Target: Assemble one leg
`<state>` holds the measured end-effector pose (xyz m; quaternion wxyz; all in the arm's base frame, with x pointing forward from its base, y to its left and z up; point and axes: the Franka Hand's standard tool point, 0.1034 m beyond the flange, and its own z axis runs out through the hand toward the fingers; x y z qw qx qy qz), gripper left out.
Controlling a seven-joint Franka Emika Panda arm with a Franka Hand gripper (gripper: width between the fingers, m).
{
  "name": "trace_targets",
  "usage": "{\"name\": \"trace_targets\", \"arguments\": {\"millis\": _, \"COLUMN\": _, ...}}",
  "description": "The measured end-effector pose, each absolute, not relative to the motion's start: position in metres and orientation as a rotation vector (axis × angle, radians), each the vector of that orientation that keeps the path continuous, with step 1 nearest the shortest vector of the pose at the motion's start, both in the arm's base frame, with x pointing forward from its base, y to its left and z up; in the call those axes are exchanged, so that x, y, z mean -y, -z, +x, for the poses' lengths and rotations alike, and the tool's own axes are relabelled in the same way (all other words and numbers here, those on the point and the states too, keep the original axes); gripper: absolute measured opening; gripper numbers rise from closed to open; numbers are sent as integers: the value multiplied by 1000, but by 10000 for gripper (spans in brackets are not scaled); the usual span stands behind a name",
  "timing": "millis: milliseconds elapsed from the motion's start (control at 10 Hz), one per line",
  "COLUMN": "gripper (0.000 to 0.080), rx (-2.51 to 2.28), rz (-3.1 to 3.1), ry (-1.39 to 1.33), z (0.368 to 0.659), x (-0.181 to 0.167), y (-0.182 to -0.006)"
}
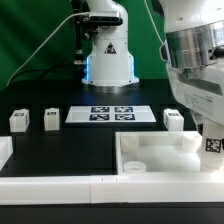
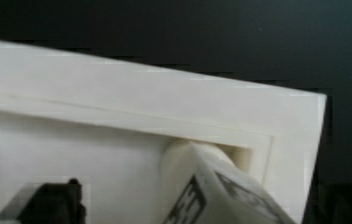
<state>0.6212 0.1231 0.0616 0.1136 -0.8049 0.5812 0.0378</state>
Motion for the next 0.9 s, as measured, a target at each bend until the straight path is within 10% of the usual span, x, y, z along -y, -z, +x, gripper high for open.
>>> {"name": "trace_targets", "arguments": {"millis": 600, "gripper": 649, "rx": -760, "rz": -2891, "ry": -81, "z": 626, "x": -129, "y": -68}}
{"name": "trace_targets", "arguments": {"millis": 900, "gripper": 304, "rx": -1050, "rz": -2811, "ry": -116, "z": 623, "x": -126, "y": -66}}
